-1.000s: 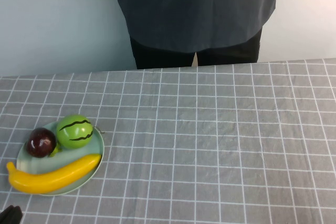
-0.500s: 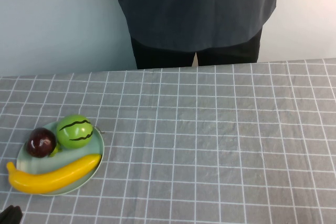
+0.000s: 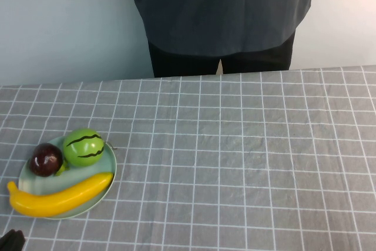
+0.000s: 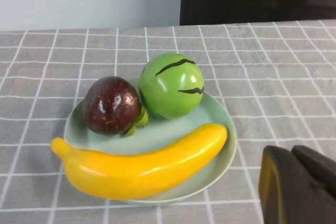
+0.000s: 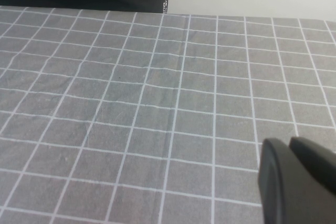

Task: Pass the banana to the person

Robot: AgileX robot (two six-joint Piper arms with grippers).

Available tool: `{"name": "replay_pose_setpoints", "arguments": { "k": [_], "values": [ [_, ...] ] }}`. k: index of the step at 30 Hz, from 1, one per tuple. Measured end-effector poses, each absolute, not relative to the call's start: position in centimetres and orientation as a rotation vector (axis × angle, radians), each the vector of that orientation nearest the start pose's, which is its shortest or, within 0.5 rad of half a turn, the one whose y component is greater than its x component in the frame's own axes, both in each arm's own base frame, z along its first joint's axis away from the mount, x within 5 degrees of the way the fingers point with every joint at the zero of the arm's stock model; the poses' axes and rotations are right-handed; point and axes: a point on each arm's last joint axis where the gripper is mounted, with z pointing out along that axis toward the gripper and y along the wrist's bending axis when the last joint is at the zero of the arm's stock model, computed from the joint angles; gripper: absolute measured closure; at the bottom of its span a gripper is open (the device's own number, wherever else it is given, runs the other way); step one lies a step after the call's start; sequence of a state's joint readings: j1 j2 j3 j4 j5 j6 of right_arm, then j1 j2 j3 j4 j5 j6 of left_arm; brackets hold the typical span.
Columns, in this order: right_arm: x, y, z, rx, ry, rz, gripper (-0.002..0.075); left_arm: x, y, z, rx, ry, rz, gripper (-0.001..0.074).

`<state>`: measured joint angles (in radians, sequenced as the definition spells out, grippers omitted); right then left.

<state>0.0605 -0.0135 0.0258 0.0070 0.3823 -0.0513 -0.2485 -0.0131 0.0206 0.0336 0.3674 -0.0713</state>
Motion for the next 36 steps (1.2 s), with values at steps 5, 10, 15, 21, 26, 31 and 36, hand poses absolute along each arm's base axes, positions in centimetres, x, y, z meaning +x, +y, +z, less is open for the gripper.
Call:
{"name": "replay_pose_setpoints", "arguments": {
  "k": [5,10,15,21,26,31,36],
  "values": [
    [5.2,0.3,17.1,-0.101,1.876,0.013,0.0734,5.2,-1.7,17.9,0.052,1.805,-0.368,0.0739],
    [5.2,0.3,17.1,-0.101,1.876,0.013,0.0734,5.3,-1.8,19.1,-0.104,1.679,-0.547,0.0739],
    [5.2,0.3,17.1,-0.101,1.876,0.013,0.0734,5.4,-1.7,19.5,-0.146,1.631,-0.585,0.0739],
    [5.2,0.3,17.1,-0.101,1.876,0.013,0.0734,5.3,-1.7,20.1,-0.274,1.594,-0.715,0.0739],
    [5.2,0.3,17.1,-0.101,1.876,0.013,0.0734,4.9,-2.4,24.4,-0.230,1.676,-0.766,0.0739],
    [5.2,0.3,17.1,-0.101,1.876,0.013,0.0734,5.9,-3.6,28.6,0.002,1.954,-0.655,0.0739],
    [5.2,0.3,17.1,-0.101,1.876,0.013,0.0734,8.3,-4.9,30.5,0.336,2.254,-0.530,0.0739]
  ]
}}
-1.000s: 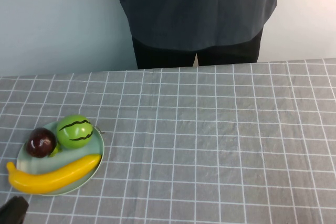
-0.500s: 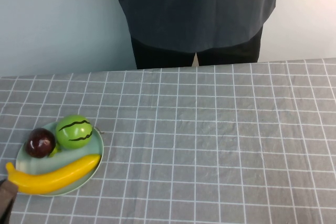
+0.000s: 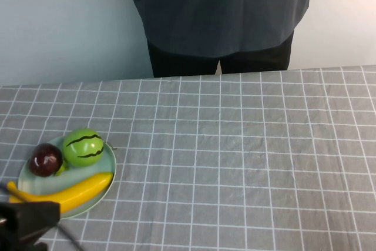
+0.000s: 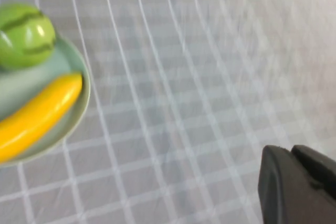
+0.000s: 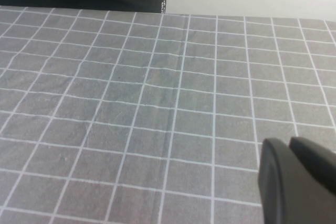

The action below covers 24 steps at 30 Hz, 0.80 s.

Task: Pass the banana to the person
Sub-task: Pick up the banana

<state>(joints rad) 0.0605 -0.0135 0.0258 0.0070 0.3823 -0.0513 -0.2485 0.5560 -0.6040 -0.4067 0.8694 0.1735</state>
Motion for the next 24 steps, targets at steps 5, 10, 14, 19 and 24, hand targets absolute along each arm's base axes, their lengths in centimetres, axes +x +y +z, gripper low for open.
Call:
{"name": "replay_pose_setpoints", "arguments": {
  "k": [5,10,14,19,24],
  "values": [
    [5.2,0.3,17.1,-0.101,1.876,0.013,0.0734,11.7,-5.6,31.2,0.634,2.449,-0.389,0.0739],
    [5.2,0.3,17.1,-0.101,1.876,0.013,0.0734,15.9,-6.2,30.1,0.873,2.560,-0.279,0.0739],
    [5.2,0.3,17.1,-0.101,1.876,0.013,0.0734,18.4,-6.7,28.7,1.060,2.581,-0.254,0.0739],
    [5.2,0.3,17.1,-0.101,1.876,0.013,0.0734,20.3,-7.2,26.6,1.378,2.524,-0.236,0.0739],
    [5.2,0.3,17.1,-0.101,1.876,0.013,0.0734,21.9,-6.9,24.4,1.639,2.487,-0.152,0.0736]
  ]
}}
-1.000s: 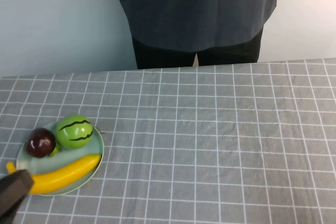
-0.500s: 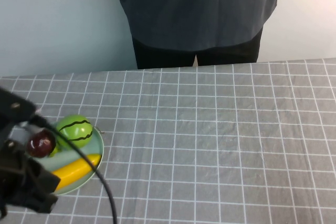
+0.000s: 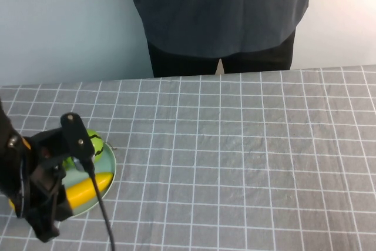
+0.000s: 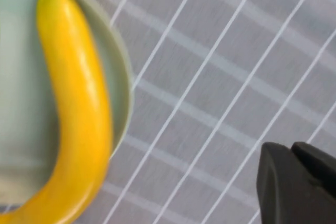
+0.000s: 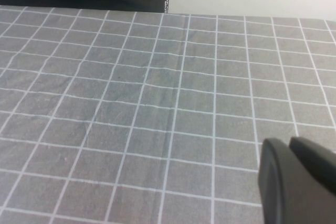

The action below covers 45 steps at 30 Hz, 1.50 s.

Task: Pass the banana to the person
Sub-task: Pick up the banana

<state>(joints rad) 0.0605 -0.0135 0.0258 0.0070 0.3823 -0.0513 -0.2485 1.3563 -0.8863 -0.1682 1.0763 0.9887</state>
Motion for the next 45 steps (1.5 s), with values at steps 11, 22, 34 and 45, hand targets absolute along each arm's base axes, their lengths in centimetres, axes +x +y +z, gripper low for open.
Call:
{"name": "replay_pose_setpoints", "arguments": {
  "k": [11,22,34,45],
  "values": [
    [5.2,0.3,17.1,-0.101,1.876,0.013,0.0734,24.8,-5.4,20.9,1.899,2.479,0.163,0.0336],
    [5.2,0.3,17.1,-0.101,1.876,0.013,0.0734,26.5,-4.7,19.0,2.062,2.394,0.357,0.0248],
    [5.2,0.3,17.1,-0.101,1.876,0.013,0.0734,28.1,-4.8,16.4,2.157,2.318,0.405,0.0248],
    [5.2,0.3,17.1,-0.101,1.876,0.013,0.0734,28.9,-5.0,14.4,2.224,2.264,0.418,0.0248]
  ]
}}
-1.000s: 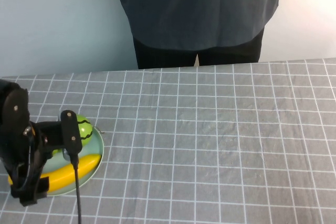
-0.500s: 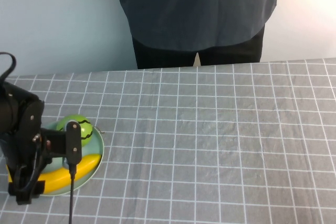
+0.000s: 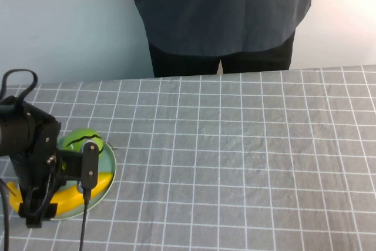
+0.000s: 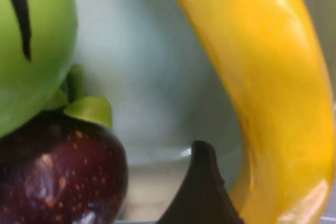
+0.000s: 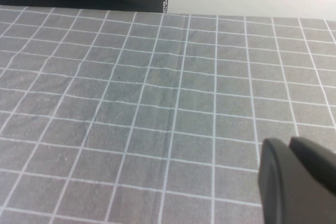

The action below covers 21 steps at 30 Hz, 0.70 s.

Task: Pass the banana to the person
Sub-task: Pick up the banana

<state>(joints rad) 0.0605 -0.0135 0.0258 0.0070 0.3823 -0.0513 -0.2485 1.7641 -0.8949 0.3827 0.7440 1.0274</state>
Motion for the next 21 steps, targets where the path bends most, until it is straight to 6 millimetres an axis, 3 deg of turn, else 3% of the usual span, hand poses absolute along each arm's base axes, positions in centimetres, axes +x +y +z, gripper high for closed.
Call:
{"name": "replay_pose_setpoints", "arguments": {
  "k": [7,21],
  "values": [
    [5.2,0.3,17.1,-0.101,1.876,0.013,0.0734,29.4,-4.8,13.1,2.258,2.244,0.423,0.0248],
    [5.2,0.3,17.1,-0.101,1.876,0.013,0.0734,30.2,-3.3,12.7,2.186,2.282,0.428,0.0258]
  ]
}}
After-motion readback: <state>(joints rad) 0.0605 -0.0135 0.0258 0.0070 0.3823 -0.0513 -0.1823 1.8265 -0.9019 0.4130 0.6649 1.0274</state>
